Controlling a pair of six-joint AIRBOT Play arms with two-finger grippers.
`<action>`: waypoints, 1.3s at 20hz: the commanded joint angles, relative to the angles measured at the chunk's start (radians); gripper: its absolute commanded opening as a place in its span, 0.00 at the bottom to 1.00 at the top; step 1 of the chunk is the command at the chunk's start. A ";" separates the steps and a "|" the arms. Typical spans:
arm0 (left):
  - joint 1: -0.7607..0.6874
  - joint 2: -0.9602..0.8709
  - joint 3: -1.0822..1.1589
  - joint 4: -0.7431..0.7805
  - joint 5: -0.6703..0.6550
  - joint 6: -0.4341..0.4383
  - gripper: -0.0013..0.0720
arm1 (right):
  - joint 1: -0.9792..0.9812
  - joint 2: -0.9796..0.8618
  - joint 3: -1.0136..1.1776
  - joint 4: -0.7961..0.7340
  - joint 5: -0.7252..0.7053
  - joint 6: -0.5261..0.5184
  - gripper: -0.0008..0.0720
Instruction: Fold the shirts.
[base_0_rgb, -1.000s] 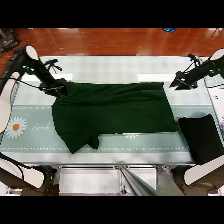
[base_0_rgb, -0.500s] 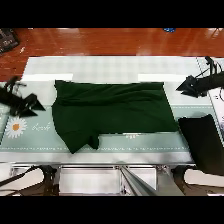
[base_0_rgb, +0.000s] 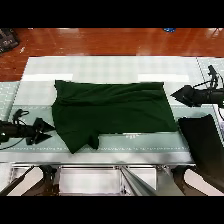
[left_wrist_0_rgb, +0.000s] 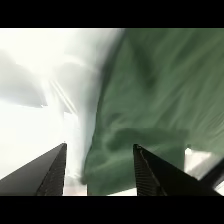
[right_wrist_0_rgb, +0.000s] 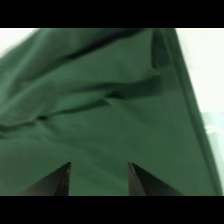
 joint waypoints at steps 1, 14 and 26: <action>-0.094 0.006 -0.103 -0.071 0.084 0.011 0.71 | -0.023 0.056 -0.017 0.067 -0.014 -0.001 0.58; -0.185 -0.006 -0.061 -0.156 0.133 0.116 0.04 | -0.217 0.211 -0.347 -0.200 0.189 0.163 0.58; -0.120 -0.007 -0.005 -0.155 0.060 0.143 0.04 | -0.200 0.189 -0.470 -0.261 0.064 0.244 0.58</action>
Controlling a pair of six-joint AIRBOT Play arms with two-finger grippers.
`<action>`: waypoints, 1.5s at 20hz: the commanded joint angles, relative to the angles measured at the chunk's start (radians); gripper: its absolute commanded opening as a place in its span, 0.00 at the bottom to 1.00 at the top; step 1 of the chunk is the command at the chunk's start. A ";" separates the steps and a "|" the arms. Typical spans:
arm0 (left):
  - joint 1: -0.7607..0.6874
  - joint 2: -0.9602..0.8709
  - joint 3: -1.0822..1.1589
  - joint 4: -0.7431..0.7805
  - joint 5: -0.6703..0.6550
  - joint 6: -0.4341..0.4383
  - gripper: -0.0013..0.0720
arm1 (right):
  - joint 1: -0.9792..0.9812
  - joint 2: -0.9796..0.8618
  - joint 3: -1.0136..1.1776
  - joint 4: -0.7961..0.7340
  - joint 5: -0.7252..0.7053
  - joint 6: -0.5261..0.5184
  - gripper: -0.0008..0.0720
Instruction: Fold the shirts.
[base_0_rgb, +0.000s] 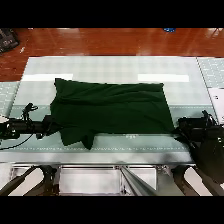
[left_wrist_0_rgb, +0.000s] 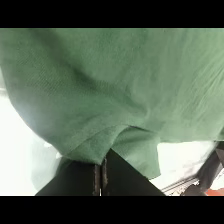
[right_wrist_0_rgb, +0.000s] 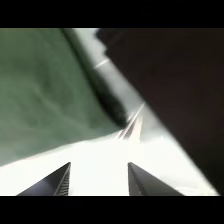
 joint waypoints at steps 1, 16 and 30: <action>0.003 -0.001 0.003 0.000 -0.009 0.003 0.04 | 0.001 -0.036 -0.009 0.019 -0.076 0.011 0.58; 0.005 -0.004 0.226 -0.027 -0.132 -0.008 0.04 | 0.213 -0.244 0.357 0.194 -0.075 -0.161 0.04; -0.228 -0.645 1.015 -0.065 -0.089 -0.240 0.04 | 0.325 -0.676 0.906 0.281 -0.121 -0.104 0.04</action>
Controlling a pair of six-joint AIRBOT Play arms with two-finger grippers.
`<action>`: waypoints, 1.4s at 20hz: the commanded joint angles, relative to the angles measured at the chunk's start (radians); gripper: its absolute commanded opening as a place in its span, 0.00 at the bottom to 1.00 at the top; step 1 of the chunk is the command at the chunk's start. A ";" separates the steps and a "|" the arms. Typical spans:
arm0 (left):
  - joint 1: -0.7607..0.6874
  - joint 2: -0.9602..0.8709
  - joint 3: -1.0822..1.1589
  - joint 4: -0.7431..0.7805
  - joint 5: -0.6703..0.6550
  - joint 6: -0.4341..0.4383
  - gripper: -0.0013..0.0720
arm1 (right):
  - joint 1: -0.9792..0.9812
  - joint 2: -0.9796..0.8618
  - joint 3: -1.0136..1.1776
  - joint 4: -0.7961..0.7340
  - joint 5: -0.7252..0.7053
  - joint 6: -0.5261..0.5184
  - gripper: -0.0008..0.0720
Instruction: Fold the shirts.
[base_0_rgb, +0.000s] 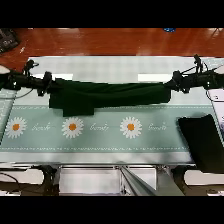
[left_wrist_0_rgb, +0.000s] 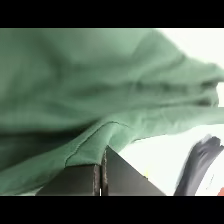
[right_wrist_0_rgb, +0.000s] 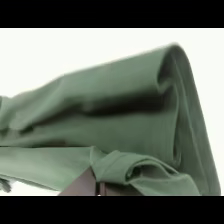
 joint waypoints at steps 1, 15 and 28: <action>-0.018 -0.156 0.233 -0.001 -0.037 -0.086 0.04 | 0.006 -0.091 0.106 0.014 -0.003 0.013 0.04; -0.069 -0.423 0.482 -0.069 0.125 -0.037 0.11 | 0.006 -0.252 0.175 0.067 -0.096 0.029 0.05; 0.060 0.025 0.547 0.532 0.002 -0.145 0.71 | -0.288 0.025 0.089 -0.152 0.023 0.074 0.58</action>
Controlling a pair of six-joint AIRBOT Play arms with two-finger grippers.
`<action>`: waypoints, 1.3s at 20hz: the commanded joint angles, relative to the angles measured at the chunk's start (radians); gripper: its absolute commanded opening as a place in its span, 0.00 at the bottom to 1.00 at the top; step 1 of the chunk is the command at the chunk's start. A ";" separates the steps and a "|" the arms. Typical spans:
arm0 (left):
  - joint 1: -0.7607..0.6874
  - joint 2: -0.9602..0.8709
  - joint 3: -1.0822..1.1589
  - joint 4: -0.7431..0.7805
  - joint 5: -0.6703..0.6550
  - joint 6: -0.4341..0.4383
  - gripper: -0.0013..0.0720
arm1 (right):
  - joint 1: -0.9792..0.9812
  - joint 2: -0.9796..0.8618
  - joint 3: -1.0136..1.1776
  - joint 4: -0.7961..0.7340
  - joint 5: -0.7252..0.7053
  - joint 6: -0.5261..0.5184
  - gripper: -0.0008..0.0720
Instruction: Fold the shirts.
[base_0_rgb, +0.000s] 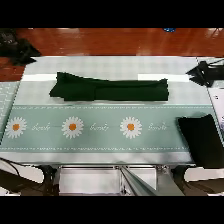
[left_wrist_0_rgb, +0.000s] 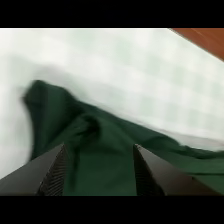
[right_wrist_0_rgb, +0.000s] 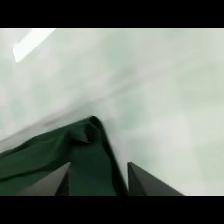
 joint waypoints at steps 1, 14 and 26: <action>-0.032 0.239 -0.154 0.246 0.093 -0.008 0.71 | -0.040 0.077 -0.135 -0.071 -0.053 0.023 0.58; -0.365 0.658 -0.862 0.214 0.394 -0.016 0.71 | 0.183 -0.143 -0.187 0.097 -0.169 -0.040 0.59; -0.365 0.621 -0.862 0.164 0.402 -0.011 0.06 | 0.301 -0.124 -0.007 0.106 -0.031 -0.075 0.04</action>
